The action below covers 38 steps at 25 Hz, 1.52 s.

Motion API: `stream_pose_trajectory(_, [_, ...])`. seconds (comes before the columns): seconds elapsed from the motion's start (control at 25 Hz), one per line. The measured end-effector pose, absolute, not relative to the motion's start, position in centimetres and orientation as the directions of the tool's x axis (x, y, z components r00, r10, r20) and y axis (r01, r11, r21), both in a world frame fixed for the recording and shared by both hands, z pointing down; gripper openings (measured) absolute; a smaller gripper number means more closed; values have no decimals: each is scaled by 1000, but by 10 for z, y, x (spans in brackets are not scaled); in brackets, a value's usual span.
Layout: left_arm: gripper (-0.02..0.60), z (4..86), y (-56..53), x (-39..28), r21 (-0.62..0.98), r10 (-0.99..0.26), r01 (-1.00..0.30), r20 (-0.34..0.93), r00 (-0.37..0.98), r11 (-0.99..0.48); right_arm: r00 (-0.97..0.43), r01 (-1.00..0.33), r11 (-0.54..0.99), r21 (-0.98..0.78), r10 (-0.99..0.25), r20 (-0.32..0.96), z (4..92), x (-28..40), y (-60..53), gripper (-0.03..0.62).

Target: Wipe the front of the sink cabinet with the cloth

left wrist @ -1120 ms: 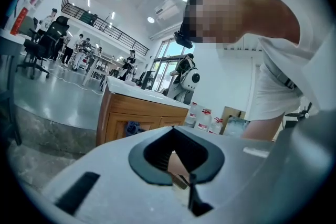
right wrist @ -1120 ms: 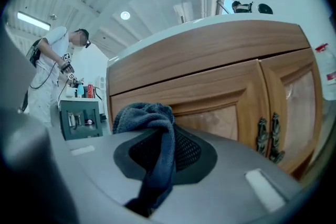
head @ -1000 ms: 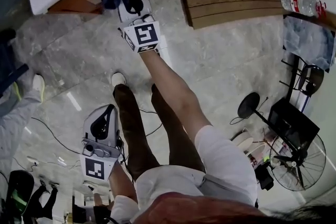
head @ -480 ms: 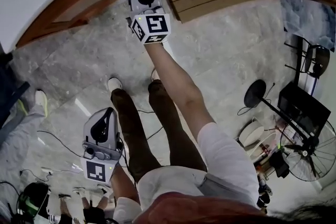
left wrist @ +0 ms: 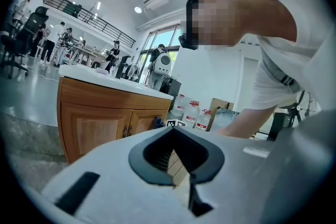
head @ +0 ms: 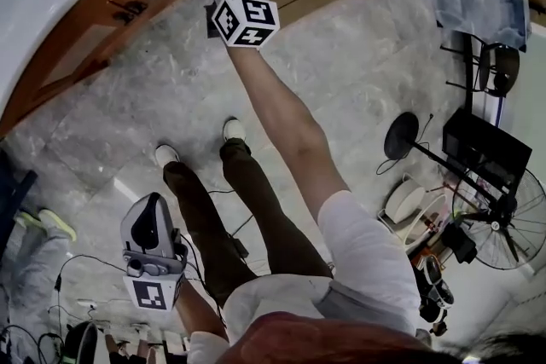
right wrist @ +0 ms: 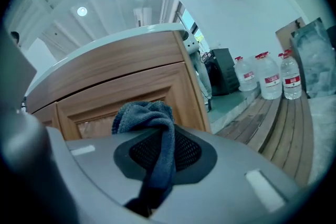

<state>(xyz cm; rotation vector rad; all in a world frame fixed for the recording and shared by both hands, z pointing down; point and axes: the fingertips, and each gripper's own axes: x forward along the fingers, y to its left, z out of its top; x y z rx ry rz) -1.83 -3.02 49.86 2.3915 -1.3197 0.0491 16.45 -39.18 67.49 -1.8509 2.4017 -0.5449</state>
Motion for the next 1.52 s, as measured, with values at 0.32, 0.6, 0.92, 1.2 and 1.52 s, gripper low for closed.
stream_pose_trajectory(0.32, [4,500,-40,-7,323,-800,-816,221,558,-480,-193,-943,132,-307,-965,178,683,222,-406,55])
stream_pose_trajectory(0.6, [5,505,-35,-10,331,-798,-815,227,557,-475,-200,-949,144,-279,-962,184,683,224,-410,54])
stream_pose_trajectory(0.92, [5,496,-25,-17,339,-818,-823,203,538,-457,-392,-912,362,-195,-908,148,663,155,-360,55])
stream_pose_trajectory(1.2, [3,497,-6,-42,348,-841,-838,195,504,-421,-658,-753,633,-182,-735,164,684,-8,-266,55])
stream_pose_trajectory(1.52, [3,506,20,-117,339,-884,-881,216,415,-331,-794,-606,764,-222,-568,215,731,-169,-199,55])
